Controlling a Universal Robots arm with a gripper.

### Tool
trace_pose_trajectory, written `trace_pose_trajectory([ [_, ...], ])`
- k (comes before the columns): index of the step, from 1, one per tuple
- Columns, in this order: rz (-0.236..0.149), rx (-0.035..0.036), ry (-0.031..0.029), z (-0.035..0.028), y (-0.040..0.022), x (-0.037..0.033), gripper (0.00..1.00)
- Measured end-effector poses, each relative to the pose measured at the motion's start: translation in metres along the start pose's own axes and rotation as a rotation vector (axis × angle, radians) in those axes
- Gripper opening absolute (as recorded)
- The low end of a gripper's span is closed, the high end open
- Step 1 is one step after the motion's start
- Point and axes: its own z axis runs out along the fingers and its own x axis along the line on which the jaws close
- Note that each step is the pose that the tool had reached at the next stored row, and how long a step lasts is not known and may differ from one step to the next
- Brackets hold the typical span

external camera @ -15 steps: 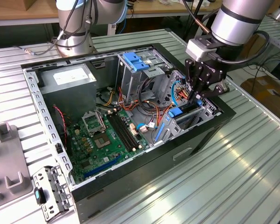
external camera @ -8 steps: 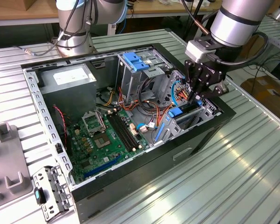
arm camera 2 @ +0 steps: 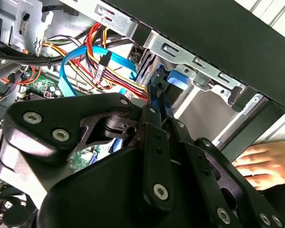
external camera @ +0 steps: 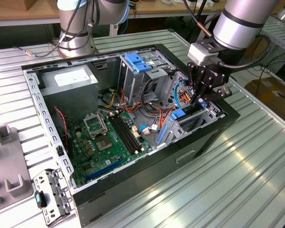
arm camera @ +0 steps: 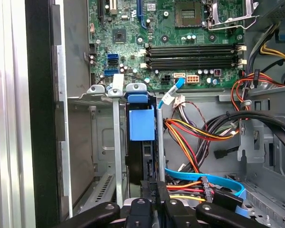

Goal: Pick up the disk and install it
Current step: 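Insert the first disk wire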

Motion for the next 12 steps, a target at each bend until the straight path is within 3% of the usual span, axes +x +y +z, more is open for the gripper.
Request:
trace_pose_trajectory([
  [11, 0.0, 0.0, -0.0009, 0.0005, 0.0, -0.0001, 0.18],
  [12, 0.0, 0.0, -0.0003, -0.0005, 0.0, -0.0002, 0.24],
])
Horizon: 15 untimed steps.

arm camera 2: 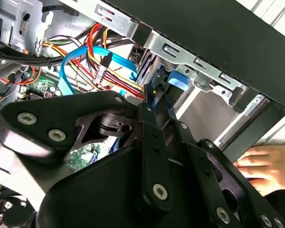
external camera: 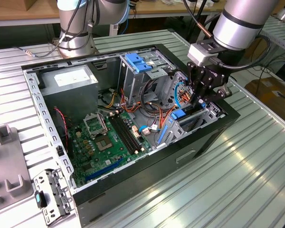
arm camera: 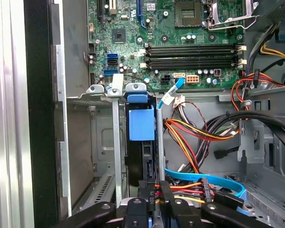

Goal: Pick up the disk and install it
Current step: 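Insert the first disk wire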

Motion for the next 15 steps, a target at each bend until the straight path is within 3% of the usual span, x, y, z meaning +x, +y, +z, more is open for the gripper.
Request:
trace_pose_trajectory([
  [5, 0.0, 0.0008, 0.0002, -0.0119, 0.0, -0.0007, 0.24],
  [7, 0.0, 0.0009, -0.0001, -0.0124, 0.0, -0.0006, 0.22],
  [9, 0.0, 0.001, 0.0002, -0.0125, 0.0, -0.0006, 0.11],
  [15, 0.0, 0.0011, 0.0002, -0.0126, 0.0, -0.0006, 0.11],
])
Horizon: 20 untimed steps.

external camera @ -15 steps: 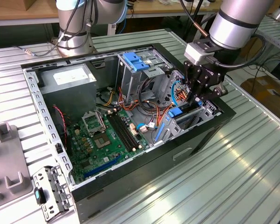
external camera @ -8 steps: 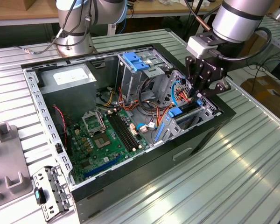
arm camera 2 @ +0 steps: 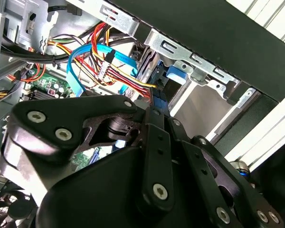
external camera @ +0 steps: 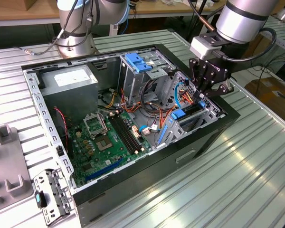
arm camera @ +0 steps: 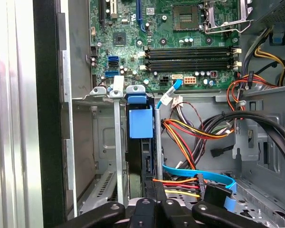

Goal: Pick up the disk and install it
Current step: 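Insert the first disk wire, then insert the second disk wire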

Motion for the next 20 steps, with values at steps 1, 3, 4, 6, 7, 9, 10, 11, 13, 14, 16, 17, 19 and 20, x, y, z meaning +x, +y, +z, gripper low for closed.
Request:
trace_pose_trajectory([
  [1, 0.0, 0.0001, 0.0, 0.0, 0.0, 0.0, 0.11],
  [3, 0.0, 0.0001, 0.0, 0.0, 0.0, 0.0, 0.11],
  [4, 0.0, 0.0001, 0.0, 0.0, 0.0, 0.0, 0.11],
  [6, 0.0, 0.0002, 0.0, 0.0, 0.0, 0.0, 0.11],
  [7, 0.0, 0.0002, 0.0, 0.0, 0.0, 0.0, 0.11],
  [9, 0.0, 0.0002, 0.0, 0.0, 0.0, 0.0, 0.11],
  [10, 0.0, 0.0002, 0.0, 0.0, 0.0, 0.0, 0.11],
  [11, 0.0, 0.0002, 0.0, 0.0, 0.0004, 0.0, 0.11],
  [13, 0.0, 0.0002, 0.0001, -0.0001, 0.0034, 0.0001, 0.11],
  [14, 0.0, 0.0001, 0.0, 0.0, 0.0053, 0.0002, 0.11],
  [16, 0.0, 0.0002, 0.0, -0.0001, 0.0101, 0.0004, 0.11],
  [17, 0.0, 0.0002, 0.0, -0.0001, 0.0124, 0.0005, 0.11],
  [19, 0.0, 0.0001, -0.0003, -0.0001, 0.0261, 0.0011, 0.11],
  [20, 0.0, 0.0002, -0.0003, -0.0001, 0.0262, 0.0011, 0.11],
])
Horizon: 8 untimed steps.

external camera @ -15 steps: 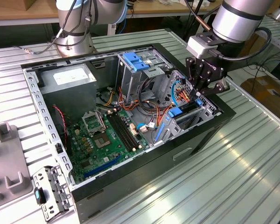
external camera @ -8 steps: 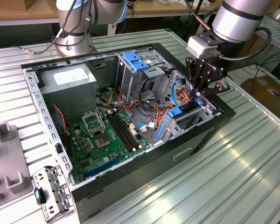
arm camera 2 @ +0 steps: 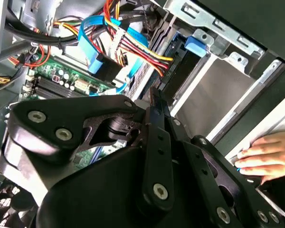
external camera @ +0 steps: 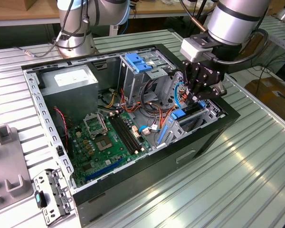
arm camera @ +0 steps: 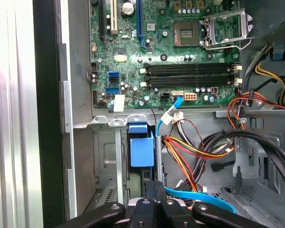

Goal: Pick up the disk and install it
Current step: 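Insert the second disk wire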

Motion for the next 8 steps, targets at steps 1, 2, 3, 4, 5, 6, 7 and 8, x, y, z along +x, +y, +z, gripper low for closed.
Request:
trace_pose_trajectory([
  [1, 0.0, 0.0, 0.0001, -0.0002, 0.0, -0.0001, 0.11],
  [2, 0.0, 0.0, 0.0002, -0.0007, 0.0, -0.0001, 0.11],
  [3, 0.0, 0.0, 0.0002, -0.0025, 0.0, 0.0, 0.11],
  [4, 0.0, 0.0, 0.0001, -0.0048, 0.0, 0.0, 0.11],
  [5, 0.0, 0.0, 0.0, -0.0073, 0.0, 0.0001, 0.11],
  [6, 0.0, 0.0, -0.0001, -0.0125, 0.0, 0.0002, 0.11],
  [7, 0.0, 0.0, 0.0, -0.0174, 0.0, 0.0004, 0.11],
  [8, 0.0, 0.0, -0.0001, -0.0252, -0.0001, 0.0005, 0.11],
])
